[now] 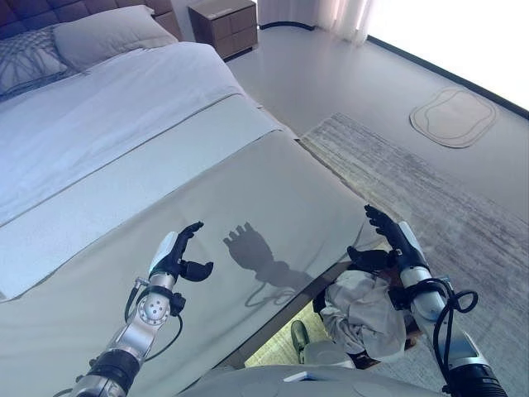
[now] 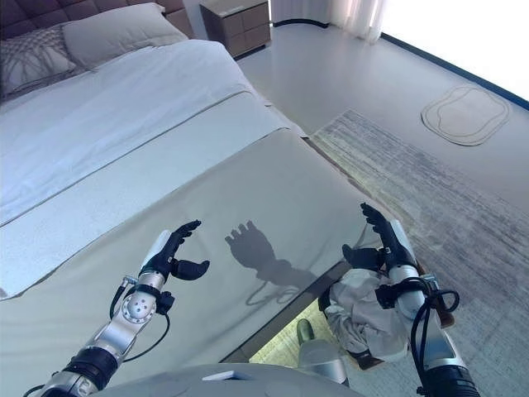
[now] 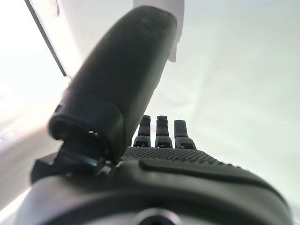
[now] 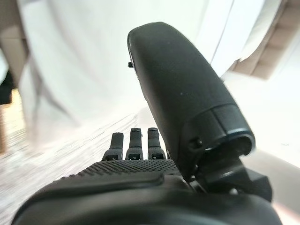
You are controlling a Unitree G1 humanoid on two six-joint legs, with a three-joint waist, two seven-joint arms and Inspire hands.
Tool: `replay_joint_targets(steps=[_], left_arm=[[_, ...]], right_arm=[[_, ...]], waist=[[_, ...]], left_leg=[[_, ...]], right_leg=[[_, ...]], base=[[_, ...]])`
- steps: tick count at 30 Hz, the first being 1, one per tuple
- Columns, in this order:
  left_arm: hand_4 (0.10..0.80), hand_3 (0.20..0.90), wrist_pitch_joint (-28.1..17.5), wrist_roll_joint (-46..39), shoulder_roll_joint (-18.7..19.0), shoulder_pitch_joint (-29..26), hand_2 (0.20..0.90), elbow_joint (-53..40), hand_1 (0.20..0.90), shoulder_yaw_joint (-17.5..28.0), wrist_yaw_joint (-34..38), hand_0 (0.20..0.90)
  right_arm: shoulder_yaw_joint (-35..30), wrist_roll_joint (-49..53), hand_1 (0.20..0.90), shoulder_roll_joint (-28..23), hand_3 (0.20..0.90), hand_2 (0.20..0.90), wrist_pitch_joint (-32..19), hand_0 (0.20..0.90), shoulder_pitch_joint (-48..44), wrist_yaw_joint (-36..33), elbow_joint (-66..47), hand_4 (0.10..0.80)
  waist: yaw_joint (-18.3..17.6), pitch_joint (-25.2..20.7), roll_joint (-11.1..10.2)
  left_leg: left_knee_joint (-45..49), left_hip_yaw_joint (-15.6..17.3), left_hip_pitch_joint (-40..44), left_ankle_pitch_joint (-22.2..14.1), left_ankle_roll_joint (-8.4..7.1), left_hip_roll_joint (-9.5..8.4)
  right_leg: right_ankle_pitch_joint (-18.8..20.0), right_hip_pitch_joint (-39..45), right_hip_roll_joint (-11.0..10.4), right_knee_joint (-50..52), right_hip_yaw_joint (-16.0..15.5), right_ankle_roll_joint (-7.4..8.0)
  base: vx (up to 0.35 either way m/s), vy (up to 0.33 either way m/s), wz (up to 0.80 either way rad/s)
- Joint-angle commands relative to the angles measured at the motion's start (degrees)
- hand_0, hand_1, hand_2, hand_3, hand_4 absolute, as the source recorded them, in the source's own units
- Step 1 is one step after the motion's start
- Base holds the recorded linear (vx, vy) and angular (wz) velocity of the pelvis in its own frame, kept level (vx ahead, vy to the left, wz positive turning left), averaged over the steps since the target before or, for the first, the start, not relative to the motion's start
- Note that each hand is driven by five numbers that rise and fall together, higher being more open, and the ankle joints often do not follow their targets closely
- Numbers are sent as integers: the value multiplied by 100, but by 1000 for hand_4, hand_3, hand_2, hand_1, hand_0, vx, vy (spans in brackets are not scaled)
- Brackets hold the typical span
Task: Pick up the clothes from the bed and place them into the basket
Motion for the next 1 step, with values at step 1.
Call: replay_joint_targets(steps=[1], left_arm=[[800,900,-552,-61,229,-143,900,-415,900,482,118,900]], right_arm=[[-84,51,900,-158,900,900,-455,900,-341,-167,-475,800]], waist=[[86,-363,-131]], left_leg=[[272,-58,-3,-504,175,-262]], right_leg=[[-509,-78,151,571,-147,75]], base=[[47,7,5]])
